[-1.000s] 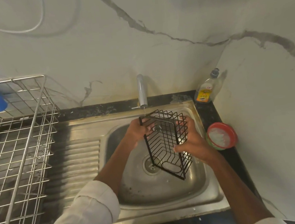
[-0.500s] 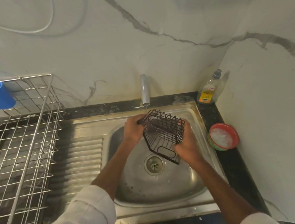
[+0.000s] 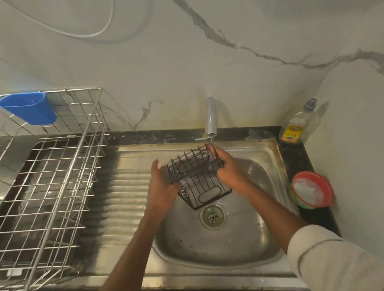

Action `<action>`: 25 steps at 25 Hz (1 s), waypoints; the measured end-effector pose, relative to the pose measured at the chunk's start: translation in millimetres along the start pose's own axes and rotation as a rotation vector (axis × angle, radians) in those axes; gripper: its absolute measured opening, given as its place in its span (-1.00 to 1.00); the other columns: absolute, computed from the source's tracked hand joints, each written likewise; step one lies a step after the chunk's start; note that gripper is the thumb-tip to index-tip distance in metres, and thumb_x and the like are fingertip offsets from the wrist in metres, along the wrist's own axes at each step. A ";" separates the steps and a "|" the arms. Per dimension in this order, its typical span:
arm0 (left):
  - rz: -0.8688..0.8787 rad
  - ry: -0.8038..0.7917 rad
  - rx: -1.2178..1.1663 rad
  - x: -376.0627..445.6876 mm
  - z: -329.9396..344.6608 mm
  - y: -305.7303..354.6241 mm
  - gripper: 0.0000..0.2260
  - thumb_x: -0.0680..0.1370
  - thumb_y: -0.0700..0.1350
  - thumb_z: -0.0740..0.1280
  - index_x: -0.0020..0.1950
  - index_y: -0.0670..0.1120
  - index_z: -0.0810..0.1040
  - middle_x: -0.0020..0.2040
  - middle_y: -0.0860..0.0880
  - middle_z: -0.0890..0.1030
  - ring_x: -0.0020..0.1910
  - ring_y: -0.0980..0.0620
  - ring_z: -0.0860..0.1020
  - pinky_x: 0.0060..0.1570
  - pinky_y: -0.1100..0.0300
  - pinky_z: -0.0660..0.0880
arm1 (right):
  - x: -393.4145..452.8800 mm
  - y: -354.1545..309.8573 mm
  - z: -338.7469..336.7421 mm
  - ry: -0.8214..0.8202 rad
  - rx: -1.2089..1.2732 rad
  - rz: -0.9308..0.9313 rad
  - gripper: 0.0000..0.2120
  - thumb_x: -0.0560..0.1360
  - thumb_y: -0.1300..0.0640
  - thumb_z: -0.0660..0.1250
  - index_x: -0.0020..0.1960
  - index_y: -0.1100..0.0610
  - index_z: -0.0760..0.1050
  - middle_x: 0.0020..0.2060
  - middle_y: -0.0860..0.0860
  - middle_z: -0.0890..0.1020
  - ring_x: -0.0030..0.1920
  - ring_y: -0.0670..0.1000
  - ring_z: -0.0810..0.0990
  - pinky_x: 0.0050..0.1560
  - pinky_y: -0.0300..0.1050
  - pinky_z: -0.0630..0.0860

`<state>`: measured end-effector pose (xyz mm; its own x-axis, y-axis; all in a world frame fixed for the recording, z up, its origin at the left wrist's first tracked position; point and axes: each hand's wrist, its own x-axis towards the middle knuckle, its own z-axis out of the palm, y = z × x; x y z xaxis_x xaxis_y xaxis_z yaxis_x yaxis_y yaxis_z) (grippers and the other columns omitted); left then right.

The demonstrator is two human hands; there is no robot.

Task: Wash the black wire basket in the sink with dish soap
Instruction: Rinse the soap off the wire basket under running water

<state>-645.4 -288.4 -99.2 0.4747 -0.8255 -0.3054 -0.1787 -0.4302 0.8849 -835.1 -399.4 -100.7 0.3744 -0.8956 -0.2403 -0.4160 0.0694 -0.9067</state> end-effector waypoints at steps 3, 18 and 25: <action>-0.011 -0.070 -0.114 -14.2 -10.2 5.0 -0.38 0.50 -0.44 0.46 0.45 0.05 0.47 0.24 0.17 0.63 0.27 -0.12 0.66 0.11 -0.24 0.69 | 11.1 -8.7 1.9 -0.095 -0.065 0.036 -0.19 0.56 0.51 0.21 0.61 -0.18 0.24 0.59 0.07 0.31 -0.18 -0.19 0.56 -0.46 -0.40 0.42; 0.134 -0.047 0.055 21.7 -12.4 28.7 -0.37 0.54 -0.45 0.28 0.53 0.04 0.52 0.46 0.04 0.60 0.42 0.01 0.56 0.41 -0.09 0.54 | -15.9 -38.7 -49.1 -0.302 0.063 -0.025 -0.23 0.47 0.41 0.44 0.45 -0.27 0.40 0.48 -0.08 0.35 0.31 0.11 0.56 0.10 0.12 0.69; 0.204 -0.153 -0.070 37.8 26.0 55.5 -0.57 0.60 -0.46 0.34 0.44 -0.17 0.58 0.31 -0.08 0.69 0.27 -0.03 0.66 0.33 0.09 0.56 | -44.8 -14.5 -50.2 0.149 0.080 -0.012 -0.30 0.27 0.32 0.54 0.23 -0.25 0.46 0.26 -0.08 0.55 0.09 0.10 0.70 -0.03 0.25 0.70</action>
<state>-659.8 -353.1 -70.8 0.2985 -0.9404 -0.1631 -0.1952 -0.2274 0.9540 -887.4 -382.4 -59.4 0.2494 -0.9514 -0.1808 -0.3427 0.0879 -0.9353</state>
